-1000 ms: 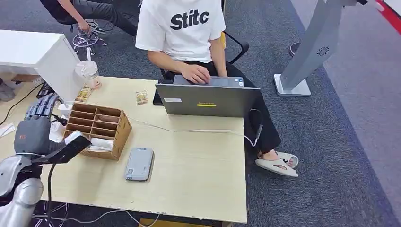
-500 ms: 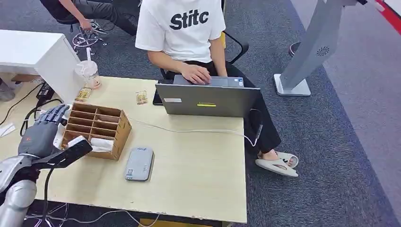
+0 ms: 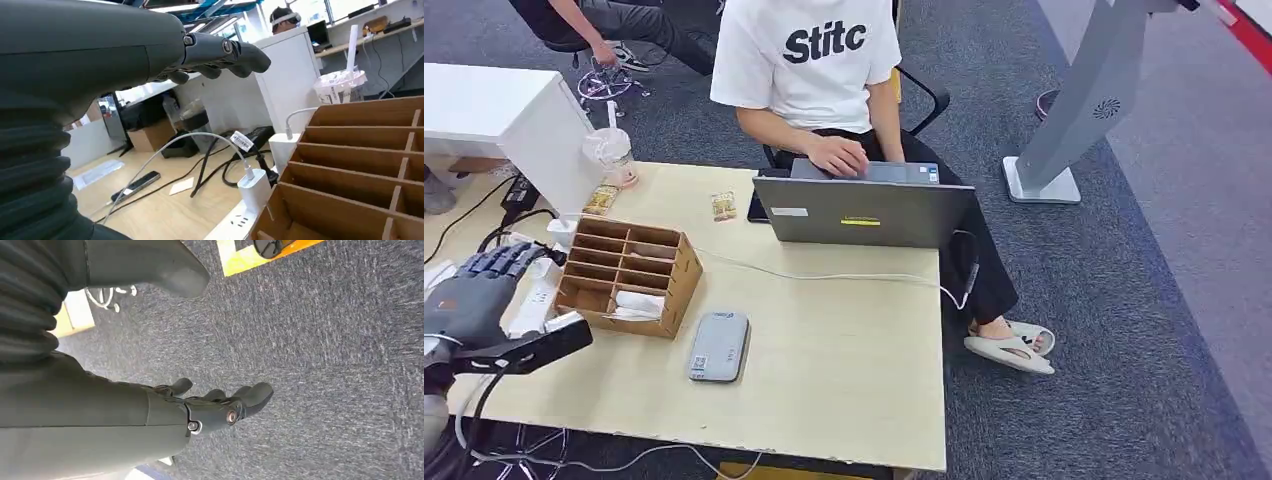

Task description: Pass the card to the sensor for recognition and then transmit it.

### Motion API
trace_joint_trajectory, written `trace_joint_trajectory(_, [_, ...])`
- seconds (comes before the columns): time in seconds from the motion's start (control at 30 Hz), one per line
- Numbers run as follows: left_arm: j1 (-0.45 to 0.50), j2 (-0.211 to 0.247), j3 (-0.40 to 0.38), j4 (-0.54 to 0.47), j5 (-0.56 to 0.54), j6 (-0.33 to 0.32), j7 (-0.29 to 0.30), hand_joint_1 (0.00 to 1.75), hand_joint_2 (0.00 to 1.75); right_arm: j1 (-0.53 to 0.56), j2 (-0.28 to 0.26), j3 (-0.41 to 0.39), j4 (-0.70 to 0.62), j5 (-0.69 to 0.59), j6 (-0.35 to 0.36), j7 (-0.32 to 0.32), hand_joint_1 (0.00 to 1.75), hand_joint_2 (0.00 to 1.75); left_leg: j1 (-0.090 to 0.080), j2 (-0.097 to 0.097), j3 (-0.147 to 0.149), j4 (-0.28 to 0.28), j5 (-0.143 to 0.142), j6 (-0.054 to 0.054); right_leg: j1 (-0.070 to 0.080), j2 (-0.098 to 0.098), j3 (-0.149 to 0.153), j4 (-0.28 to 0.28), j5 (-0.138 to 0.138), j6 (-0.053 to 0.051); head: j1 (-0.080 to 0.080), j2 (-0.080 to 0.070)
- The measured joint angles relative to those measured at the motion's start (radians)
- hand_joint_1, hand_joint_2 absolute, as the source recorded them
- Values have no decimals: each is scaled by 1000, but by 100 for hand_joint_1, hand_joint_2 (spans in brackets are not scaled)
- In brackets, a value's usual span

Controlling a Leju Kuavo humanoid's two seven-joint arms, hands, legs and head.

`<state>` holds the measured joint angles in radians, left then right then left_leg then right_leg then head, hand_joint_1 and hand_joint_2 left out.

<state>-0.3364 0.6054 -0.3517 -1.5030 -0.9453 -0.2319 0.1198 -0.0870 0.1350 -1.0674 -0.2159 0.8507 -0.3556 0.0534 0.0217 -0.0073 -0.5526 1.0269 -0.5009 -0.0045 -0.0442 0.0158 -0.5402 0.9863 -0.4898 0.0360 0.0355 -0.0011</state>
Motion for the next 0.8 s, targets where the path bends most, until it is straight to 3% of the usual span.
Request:
trace_joint_trajectory(0.4, [-1, -64, -44, 74, -47, 87, 0, 0, 175, -1, 0, 0, 0, 19, 8, 0, 0, 175, 0, 0, 0, 0, 0, 0, 0, 0, 0, 0, 0, 0, 0, 0])
trace_joint_trajectory(0.8, [0, -121, -48, 146, -40, 111, 0, 0, 175, -1, 0, 0, 0, 29, 13, 0, 0, 175, 0, 0, 0, 0, 0, 0, 0, 0, 0, 0, 0, 0, 0, 0])
